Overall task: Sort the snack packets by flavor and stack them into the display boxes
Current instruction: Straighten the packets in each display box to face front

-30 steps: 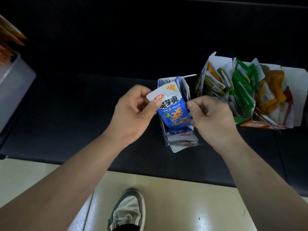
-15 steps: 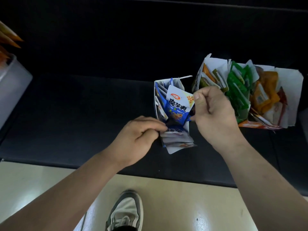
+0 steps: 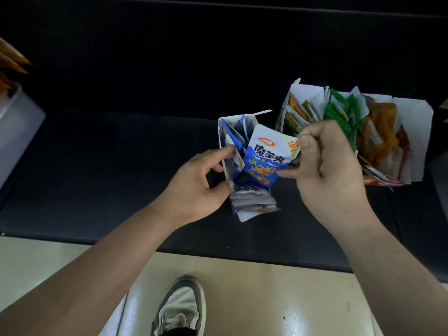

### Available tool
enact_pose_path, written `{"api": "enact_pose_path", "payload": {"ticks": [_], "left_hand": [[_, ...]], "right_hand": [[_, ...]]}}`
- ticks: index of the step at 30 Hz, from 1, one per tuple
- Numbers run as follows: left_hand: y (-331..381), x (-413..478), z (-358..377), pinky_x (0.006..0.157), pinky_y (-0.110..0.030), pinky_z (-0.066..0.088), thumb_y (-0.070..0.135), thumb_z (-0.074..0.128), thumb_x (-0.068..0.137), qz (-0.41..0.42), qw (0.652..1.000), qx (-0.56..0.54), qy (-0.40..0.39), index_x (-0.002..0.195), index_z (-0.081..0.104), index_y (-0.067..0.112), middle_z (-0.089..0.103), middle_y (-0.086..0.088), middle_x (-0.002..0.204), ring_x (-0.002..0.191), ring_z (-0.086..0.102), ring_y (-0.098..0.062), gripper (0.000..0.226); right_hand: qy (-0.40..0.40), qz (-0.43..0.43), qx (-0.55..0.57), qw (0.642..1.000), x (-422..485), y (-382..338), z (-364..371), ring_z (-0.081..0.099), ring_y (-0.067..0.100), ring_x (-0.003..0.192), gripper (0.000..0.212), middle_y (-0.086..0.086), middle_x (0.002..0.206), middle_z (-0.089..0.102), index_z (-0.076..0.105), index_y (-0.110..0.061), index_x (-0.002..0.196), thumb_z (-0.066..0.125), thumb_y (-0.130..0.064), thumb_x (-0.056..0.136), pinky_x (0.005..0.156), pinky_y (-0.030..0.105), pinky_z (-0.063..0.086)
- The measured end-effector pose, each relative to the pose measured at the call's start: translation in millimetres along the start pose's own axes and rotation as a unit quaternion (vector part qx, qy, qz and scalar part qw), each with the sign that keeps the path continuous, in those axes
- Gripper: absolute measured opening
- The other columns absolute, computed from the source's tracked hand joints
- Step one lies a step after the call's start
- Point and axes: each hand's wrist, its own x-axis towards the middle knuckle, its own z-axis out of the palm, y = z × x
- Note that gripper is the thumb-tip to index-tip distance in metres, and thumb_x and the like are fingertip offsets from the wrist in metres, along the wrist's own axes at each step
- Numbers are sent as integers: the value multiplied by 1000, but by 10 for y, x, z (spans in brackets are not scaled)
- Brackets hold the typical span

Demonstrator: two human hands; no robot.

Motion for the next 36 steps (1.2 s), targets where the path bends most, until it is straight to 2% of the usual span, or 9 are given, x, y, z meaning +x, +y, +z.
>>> {"api": "enact_pose_path", "payload": {"ticks": [4, 6, 8, 12, 16, 21, 27, 32, 36], "left_hand": [[-49, 19, 0, 75, -7, 43, 18, 75, 91, -4, 999, 30, -15, 151, 47, 35, 54, 28, 127, 91, 56, 13, 68], [-80, 22, 1, 86, -13, 45, 21, 75, 91, 9, 998, 63, -19, 152, 47, 35, 52, 29, 131, 107, 55, 5, 69], [-78, 19, -3, 82, -8, 41, 23, 75, 91, 0, 998, 57, -17, 151, 46, 36, 50, 35, 123, 104, 55, 9, 69], [-69, 37, 5, 81, -8, 39, 32, 77, 89, -11, 998, 45, -32, 156, 37, 41, 49, 31, 128, 113, 52, 7, 79], [-90, 55, 13, 82, -6, 41, 30, 80, 88, -1, 998, 37, -42, 153, 45, 34, 50, 28, 130, 117, 52, 3, 74], [-146, 18, -1, 102, -23, 51, 20, 80, 88, 29, 998, -49, -40, 131, 63, 38, 57, 22, 135, 127, 57, -6, 50], [-187, 5, 35, 109, -29, 48, 17, 75, 93, 51, 998, -18, -34, 114, 77, 25, 49, 9, 153, 126, 59, -1, 22], [-193, -34, -2, 107, -35, 49, 15, 58, 100, 40, 996, -8, -76, 112, 78, 23, 40, 19, 158, 133, 51, 0, 25], [-131, -51, -24, 114, -31, 39, 49, 37, 99, -3, 995, -74, -62, 110, 80, 24, 44, 32, 151, 139, 42, 7, 51]], "right_hand": [[43, -56, -35, 997, -19, -87, -52, 73, 10, 89, 10, -10, 95, 55, 45, -29, 103, 39, -37, 107, 61, 24, 61], [58, -95, -75, 991, -19, -136, -54, 73, 24, 83, 8, -9, 90, 51, 45, -28, 106, 38, -32, 109, 57, 38, 59], [65, -119, -93, 986, -22, -182, -46, 72, 30, 78, 10, -10, 94, 52, 45, -25, 108, 38, -32, 107, 55, 46, 55], [75, -145, -82, 983, -65, -246, -31, 73, 21, 75, 13, -10, 94, 52, 46, -20, 109, 38, -31, 109, 55, 16, 49], [70, -136, -54, 987, -109, -252, 9, 67, 1, 86, 5, -22, 97, 52, 46, -21, 109, 41, -21, 108, 64, 13, 54], [-8, -73, -71, 995, -246, -83, 225, 68, 17, 79, 8, -8, 88, 57, 47, -23, 108, 42, -28, 104, 59, 42, 58], [-79, -99, -163, 979, -286, 220, 223, 58, 19, 80, 7, -1, 92, 57, 65, -11, 95, 60, -8, 99, 67, 44, 52], [-26, 36, -155, 987, -179, 185, 198, 63, 10, 77, 3, -7, 96, 61, 71, -23, 93, 73, -22, 91, 70, 32, 56], [-40, 149, -74, 985, -118, 123, 193, 64, 15, 71, 16, 3, 78, 71, 73, -22, 92, 63, -9, 95, 62, 21, 50]]}}
